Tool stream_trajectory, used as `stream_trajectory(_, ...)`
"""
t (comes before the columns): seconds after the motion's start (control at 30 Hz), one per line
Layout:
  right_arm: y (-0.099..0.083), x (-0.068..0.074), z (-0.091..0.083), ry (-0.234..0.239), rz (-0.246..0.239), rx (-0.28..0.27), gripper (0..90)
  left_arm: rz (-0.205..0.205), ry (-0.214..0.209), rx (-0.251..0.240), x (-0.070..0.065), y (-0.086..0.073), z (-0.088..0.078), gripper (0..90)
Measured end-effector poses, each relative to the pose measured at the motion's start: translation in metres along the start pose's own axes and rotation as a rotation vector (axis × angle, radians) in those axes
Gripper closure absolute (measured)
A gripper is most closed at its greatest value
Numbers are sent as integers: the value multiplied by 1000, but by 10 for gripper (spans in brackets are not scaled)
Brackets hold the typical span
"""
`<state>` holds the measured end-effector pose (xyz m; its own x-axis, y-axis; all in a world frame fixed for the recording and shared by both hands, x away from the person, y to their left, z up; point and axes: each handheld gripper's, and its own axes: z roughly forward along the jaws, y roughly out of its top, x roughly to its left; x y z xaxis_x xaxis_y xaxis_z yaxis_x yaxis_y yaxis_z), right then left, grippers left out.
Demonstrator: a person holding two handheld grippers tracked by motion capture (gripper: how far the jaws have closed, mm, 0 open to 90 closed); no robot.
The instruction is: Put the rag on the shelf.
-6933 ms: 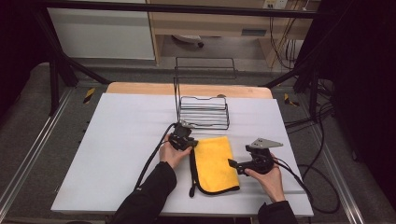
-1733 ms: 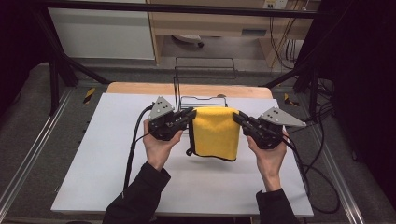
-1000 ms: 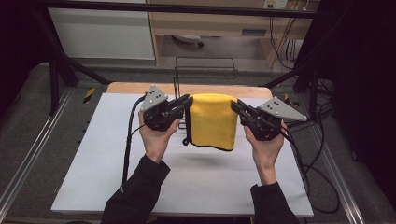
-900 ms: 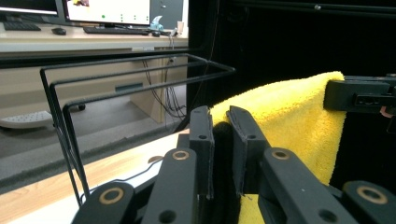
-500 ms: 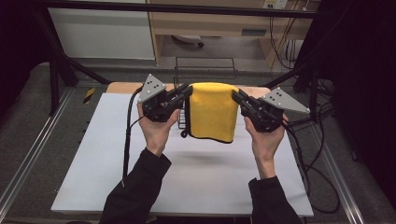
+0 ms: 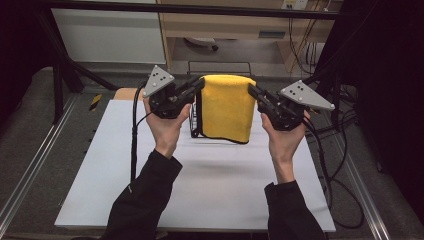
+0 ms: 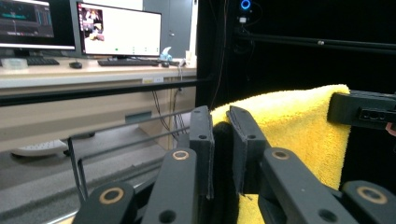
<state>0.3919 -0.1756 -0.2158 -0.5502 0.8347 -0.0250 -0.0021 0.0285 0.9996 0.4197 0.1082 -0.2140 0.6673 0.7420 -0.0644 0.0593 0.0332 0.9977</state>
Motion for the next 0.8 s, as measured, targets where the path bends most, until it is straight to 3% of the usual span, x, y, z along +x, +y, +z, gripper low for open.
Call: stream_trajectory(0.8,43,-3,23,-24,-26,-70,839,30,39,-81,10,43,5,798)
